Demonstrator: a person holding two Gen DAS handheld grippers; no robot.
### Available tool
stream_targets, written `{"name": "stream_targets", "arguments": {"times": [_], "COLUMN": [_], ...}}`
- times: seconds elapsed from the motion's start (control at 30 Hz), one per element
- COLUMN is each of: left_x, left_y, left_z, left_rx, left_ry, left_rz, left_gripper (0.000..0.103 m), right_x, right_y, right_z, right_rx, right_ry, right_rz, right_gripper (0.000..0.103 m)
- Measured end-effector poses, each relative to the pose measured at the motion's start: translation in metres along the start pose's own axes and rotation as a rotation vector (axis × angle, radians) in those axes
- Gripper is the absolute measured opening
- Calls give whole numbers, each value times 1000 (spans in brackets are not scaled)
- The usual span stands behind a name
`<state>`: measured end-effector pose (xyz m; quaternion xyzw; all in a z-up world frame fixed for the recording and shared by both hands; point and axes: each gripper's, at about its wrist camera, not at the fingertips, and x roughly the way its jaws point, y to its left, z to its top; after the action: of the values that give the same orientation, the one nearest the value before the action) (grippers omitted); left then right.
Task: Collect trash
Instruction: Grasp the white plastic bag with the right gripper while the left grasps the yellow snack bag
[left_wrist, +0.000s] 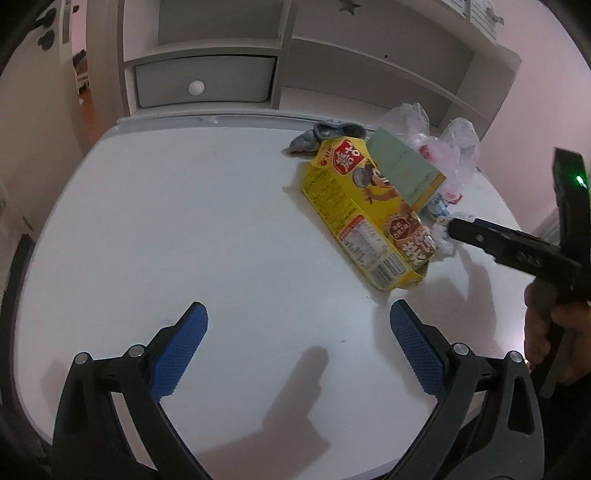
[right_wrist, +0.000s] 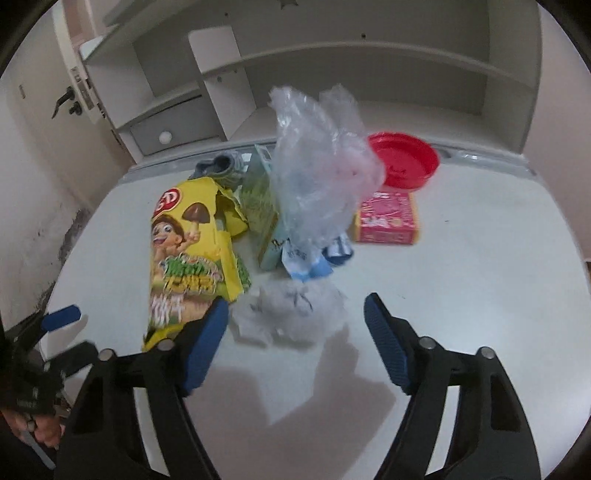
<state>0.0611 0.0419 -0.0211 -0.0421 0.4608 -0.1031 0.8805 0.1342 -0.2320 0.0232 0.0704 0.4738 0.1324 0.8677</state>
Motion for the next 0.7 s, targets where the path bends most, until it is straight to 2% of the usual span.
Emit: {"name": "stream_targets", "arguments": {"times": [0.03,0.07,0.23,0.4,0.53,0.63,0.7], "left_x": [1,2,14,48,76,93,94], "left_y": [-2,-5,-28,-61,-73,-71,-70], "left_z": [2,6,33,67,78,75,71], "left_rx": [2,-1,3,-18,-26,-38,-36], "left_ry": [-1,-1,4,40,75,125,111], "left_rz": [-2,-8,-27,-14,62,106,138], "left_gripper": [96,96,96,96,96,96,96], "right_x": [6,9,-21,-63,-80,-82,-84], "right_y": [0,-1,-3,-25,-41,-50,-57], "right_z": [1,2,-11,-41,-61,-68,-75], "right_rx": [7,15,1,13,32,47,66], "right_ry": [8,15,-37,-81,-101,-98,-99], "right_rz": [9,19,15,7,3,12,18], "right_gripper": [53,41,39,40,40,40,40]}}
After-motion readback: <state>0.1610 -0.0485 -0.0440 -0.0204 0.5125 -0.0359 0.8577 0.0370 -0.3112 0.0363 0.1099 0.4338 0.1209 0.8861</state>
